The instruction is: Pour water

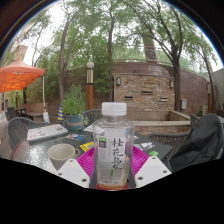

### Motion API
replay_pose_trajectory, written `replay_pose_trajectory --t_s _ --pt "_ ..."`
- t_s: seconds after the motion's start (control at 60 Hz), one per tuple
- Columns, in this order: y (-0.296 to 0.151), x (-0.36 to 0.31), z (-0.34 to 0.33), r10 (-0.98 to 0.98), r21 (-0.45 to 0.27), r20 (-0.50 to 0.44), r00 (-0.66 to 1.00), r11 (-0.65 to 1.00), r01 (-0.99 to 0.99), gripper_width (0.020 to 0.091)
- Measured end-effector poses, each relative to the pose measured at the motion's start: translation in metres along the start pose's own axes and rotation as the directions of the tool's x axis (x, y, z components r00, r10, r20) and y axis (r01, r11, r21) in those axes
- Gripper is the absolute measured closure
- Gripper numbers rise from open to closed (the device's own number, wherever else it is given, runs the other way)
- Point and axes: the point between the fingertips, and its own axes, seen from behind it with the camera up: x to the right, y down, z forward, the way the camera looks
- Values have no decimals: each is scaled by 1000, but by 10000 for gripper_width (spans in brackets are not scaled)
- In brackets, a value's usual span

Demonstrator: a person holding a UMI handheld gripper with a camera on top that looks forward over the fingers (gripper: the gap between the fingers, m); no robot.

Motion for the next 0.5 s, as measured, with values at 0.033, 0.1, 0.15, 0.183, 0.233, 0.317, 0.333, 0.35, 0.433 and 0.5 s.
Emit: replay_pose_trajectory --t_s 0.033,0.1,0.15,0.183,0.233,0.317,0.333,0.35,0.433,0.5 --pt "11 3 -1 -7 -2 5 1000 1000 7 649" --pt "23 -13 8 -16 -33 24 1000 999 17 650" --pt "21 -12 6 -22 -3 24 999 1000 22 647" --pt "30 -7 2 -23 -1 26 999 1000 23 648" --pt "30 -5 -2 -15 5 28 999 1000 15 646" --pt "27 -4 -4 -17 19 19 1000 1000 17 636" --pt "26 -5 -4 -16 19 18 1000 1000 16 627" --pt "25 -5 -5 -14 19 16 1000 1000 14 620" --pt "25 -9 -3 -21 -11 9 1000 1000 22 479" --pt "47 -13 -1 -22 -154 -9 1000 988 21 348"
